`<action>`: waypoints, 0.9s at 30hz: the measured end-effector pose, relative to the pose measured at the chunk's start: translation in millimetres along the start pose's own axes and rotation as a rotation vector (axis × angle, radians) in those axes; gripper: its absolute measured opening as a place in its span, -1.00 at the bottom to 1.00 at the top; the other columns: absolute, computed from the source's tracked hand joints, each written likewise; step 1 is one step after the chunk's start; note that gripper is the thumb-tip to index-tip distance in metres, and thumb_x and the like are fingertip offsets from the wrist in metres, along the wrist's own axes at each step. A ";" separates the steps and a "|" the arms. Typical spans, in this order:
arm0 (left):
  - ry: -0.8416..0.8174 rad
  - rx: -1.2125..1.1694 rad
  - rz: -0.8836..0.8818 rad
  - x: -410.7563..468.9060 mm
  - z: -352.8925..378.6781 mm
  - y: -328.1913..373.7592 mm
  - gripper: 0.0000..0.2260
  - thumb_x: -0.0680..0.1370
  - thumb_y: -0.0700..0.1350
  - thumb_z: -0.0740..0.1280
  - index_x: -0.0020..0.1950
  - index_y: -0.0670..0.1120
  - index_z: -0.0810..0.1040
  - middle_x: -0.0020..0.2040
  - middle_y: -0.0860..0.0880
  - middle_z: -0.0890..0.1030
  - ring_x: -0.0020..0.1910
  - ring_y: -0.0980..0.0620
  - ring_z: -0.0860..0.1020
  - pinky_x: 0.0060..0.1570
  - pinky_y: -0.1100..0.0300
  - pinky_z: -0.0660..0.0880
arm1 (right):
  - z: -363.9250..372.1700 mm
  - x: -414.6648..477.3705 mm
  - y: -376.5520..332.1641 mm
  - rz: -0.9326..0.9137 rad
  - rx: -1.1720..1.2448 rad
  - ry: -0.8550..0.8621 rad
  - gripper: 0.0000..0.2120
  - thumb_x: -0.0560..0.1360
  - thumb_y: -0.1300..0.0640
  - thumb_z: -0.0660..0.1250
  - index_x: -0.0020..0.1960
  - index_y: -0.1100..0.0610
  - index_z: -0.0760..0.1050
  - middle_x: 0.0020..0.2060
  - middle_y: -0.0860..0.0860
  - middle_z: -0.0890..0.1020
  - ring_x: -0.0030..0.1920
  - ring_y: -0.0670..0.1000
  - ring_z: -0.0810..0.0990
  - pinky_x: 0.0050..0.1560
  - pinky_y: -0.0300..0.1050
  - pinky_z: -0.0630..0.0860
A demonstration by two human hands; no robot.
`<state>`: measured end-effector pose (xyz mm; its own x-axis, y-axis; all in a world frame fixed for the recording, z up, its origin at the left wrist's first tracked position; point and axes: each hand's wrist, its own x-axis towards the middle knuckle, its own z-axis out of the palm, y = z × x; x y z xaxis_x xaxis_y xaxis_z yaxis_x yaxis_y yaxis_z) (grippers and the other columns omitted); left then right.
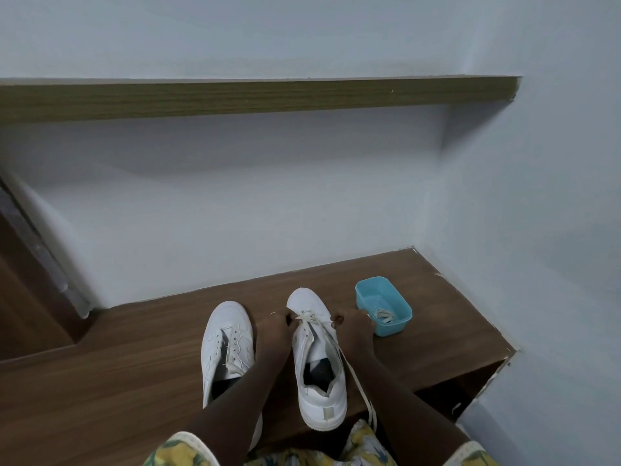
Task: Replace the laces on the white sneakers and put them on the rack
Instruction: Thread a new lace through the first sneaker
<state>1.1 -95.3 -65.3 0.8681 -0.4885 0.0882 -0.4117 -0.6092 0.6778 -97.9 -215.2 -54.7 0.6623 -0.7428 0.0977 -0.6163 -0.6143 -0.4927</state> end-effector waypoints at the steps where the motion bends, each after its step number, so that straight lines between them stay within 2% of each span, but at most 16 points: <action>1: 0.003 0.021 0.012 0.3 -0.5 2.5 -0.87 0.52 -0.07 0.36 -0.06 -0.12 0.59 -0.15 -0.06 0.63 -0.13 -0.04 0.59 -0.09 0.06 0.50 | -0.1 0.3 0.6 0.005 0.001 0.008 -0.77 0.52 0.20 0.24 0.06 0.01 0.62 -0.03 0.02 0.65 0.07 0.04 0.53 0.00 -0.12 0.39; 5: 0.008 0.090 0.051 1.2 -1.8 10.8 -0.88 0.53 -0.09 0.34 0.00 -0.11 0.56 -0.10 -0.06 0.60 -0.09 -0.03 0.56 -0.12 0.13 0.43 | -4.1 0.4 2.4 0.030 -0.025 0.040 -0.78 0.52 0.23 0.20 0.01 0.07 0.61 -0.08 0.05 0.64 0.05 0.05 0.52 -0.09 -0.14 0.33; 8: -0.061 -0.007 0.074 2.4 -2.3 8.6 -0.80 0.49 -0.18 0.40 0.09 -0.13 0.53 -0.09 -0.07 0.60 -0.07 -0.03 0.56 -0.08 0.12 0.46 | -8.2 0.9 7.6 0.080 -0.036 0.084 -0.80 0.52 0.23 0.19 -0.03 0.11 0.60 -0.11 0.05 0.65 0.02 0.06 0.55 -0.10 -0.15 0.38; 11: -0.088 -0.046 0.040 4.8 -5.7 0.1 -0.68 0.48 -0.33 0.36 0.22 -0.16 0.52 -0.01 -0.08 0.60 -0.06 0.03 0.54 -0.07 0.27 0.42 | -13.2 0.1 15.9 0.248 -0.029 0.150 -0.79 0.58 0.18 0.18 0.06 0.15 0.58 -0.05 0.03 0.65 0.00 0.02 0.60 0.01 -0.14 0.48; 15: -0.042 0.024 0.050 6.5 -8.0 -11.5 -0.68 0.52 -0.38 0.20 0.18 -0.15 0.60 0.02 -0.12 0.64 0.02 -0.04 0.57 -0.04 0.33 0.35 | -14.2 -4.3 18.1 0.418 0.033 0.127 -0.75 0.61 0.13 0.15 0.10 0.21 0.55 -0.02 0.09 0.65 0.03 0.06 0.62 0.02 -0.10 0.51; 19: -0.067 0.024 0.084 7.4 -6.4 -11.3 -0.73 0.55 -0.33 0.23 0.15 -0.14 0.63 0.10 -0.07 0.65 0.10 -0.01 0.57 0.03 0.36 0.33 | -6.1 -1.3 12.1 0.352 0.070 -0.004 -0.80 0.57 0.14 0.18 -0.01 0.16 0.56 -0.12 0.04 0.61 -0.03 0.03 0.58 0.04 -0.04 0.51; 21: -0.089 0.036 0.101 8.4 -3.6 -7.8 -0.75 0.57 -0.26 0.24 0.16 -0.10 0.63 0.12 -0.06 0.65 0.10 0.01 0.56 0.07 0.30 0.37 | -2.3 2.2 8.6 0.264 0.158 -0.097 -0.84 0.52 0.17 0.20 -0.08 0.14 0.56 -0.18 0.03 0.59 -0.09 0.02 0.53 0.05 -0.02 0.48; 24: -0.127 0.087 0.147 9.2 1.1 0.4 -0.77 0.60 -0.15 0.24 0.20 -0.08 0.60 0.14 -0.05 0.63 0.12 0.00 0.54 0.06 0.28 0.34 | 2.3 3.9 1.7 0.173 0.280 -0.190 -0.82 0.50 0.17 0.27 0.04 0.13 0.61 -0.07 0.03 0.64 0.00 0.02 0.57 0.05 -0.09 0.47; 27: -0.176 0.112 0.195 8.3 4.2 7.1 -0.78 0.59 -0.15 0.25 0.19 -0.08 0.61 0.16 -0.05 0.61 0.14 0.01 0.53 0.05 0.30 0.32 | 8.4 4.5 0.8 0.122 0.274 -0.209 -0.87 0.46 0.17 0.34 -0.02 0.08 0.63 -0.02 0.03 0.67 0.07 0.06 0.60 0.14 -0.01 0.51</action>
<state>4.2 -106.3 -62.8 0.7120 -0.6982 0.0746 -0.6028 -0.5531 0.5751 -91.8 -216.8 -61.9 0.6811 -0.7184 -0.1410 -0.5778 -0.4092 -0.7061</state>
